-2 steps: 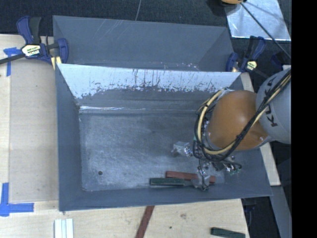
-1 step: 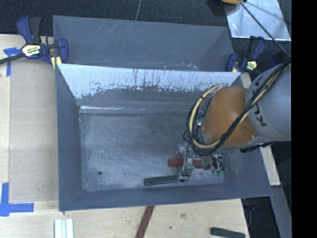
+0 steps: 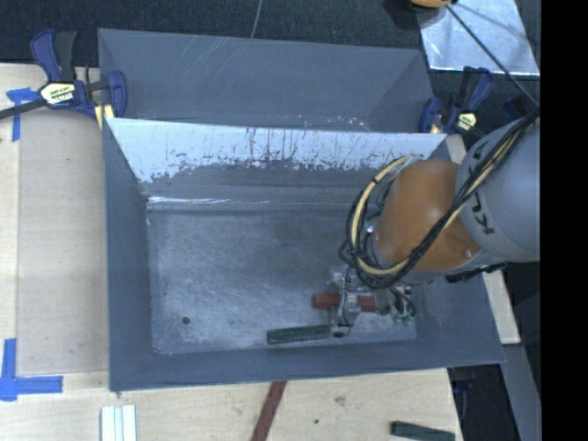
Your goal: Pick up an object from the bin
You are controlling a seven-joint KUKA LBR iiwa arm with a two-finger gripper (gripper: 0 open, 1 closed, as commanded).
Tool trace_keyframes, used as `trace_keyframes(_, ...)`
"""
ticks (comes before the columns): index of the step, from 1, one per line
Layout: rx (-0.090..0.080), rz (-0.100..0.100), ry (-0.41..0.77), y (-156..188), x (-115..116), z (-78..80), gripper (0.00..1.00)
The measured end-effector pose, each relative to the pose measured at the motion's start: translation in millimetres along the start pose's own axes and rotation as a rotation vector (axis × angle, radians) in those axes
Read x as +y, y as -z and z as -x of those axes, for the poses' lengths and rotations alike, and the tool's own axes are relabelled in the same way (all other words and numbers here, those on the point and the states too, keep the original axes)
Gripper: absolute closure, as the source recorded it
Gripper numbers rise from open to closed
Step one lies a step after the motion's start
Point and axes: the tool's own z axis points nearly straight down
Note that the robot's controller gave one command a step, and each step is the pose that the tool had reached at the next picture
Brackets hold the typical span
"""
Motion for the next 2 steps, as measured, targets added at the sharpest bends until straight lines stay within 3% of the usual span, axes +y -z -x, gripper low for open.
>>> trace_keyframes(1,0.008,0.001,-0.003,61.0,4.0,-1.4,1.00)
trace_keyframes(2,0.002,0.001,0.003,114.1,-4.0,0.8,1.00)
